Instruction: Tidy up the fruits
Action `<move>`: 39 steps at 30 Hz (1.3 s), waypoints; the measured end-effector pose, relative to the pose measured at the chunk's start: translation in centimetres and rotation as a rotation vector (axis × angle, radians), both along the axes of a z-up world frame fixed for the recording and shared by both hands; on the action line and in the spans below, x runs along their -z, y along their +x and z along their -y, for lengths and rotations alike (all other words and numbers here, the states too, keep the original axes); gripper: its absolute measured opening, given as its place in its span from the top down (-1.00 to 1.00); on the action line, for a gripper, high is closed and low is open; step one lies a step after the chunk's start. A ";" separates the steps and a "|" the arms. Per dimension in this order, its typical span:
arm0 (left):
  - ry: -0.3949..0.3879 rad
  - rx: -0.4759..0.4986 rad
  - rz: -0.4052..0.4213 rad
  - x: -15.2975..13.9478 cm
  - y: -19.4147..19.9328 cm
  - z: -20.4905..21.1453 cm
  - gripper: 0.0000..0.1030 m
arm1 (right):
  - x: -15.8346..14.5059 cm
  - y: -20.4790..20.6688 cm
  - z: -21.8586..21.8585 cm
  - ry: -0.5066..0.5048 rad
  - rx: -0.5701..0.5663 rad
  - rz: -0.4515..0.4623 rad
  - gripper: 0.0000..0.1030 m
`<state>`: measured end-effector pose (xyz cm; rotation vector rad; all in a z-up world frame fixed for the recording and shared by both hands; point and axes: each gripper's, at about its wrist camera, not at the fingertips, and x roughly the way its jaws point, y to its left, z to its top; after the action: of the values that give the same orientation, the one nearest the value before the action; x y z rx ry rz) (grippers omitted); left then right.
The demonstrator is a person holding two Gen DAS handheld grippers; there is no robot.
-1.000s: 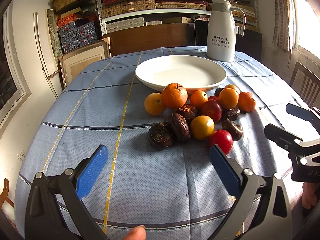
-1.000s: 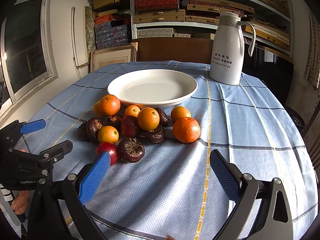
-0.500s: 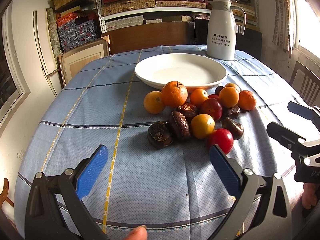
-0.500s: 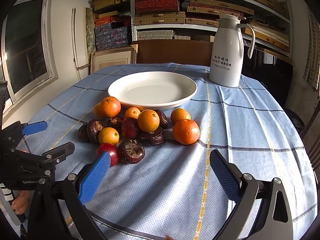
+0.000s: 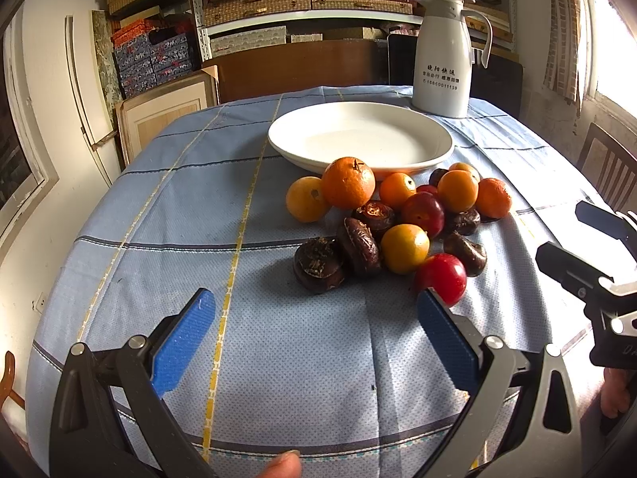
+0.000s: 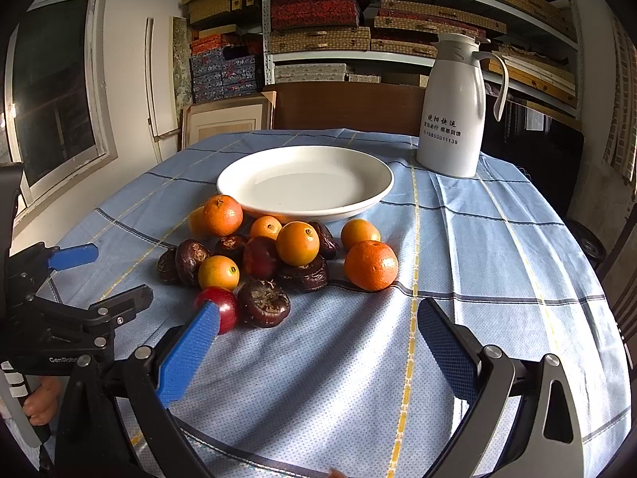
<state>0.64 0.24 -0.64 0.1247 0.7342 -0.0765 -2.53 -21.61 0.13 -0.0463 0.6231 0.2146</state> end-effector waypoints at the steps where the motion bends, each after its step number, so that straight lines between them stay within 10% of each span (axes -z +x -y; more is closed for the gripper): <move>1: -0.002 -0.001 -0.002 0.0 0.1 0.0 -0.92 | 0.0 0.0 0.0 0.001 0.000 0.000 -0.93; 39: -0.036 -0.039 -0.275 4.2 4.1 -1.3 -0.92 | 2.1 2.9 1.9 0.050 0.054 -0.178 -0.93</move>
<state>4.73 1.50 -4.79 0.0656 1.0091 -0.0706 0.41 -23.50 -2.00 0.0380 0.7949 0.1825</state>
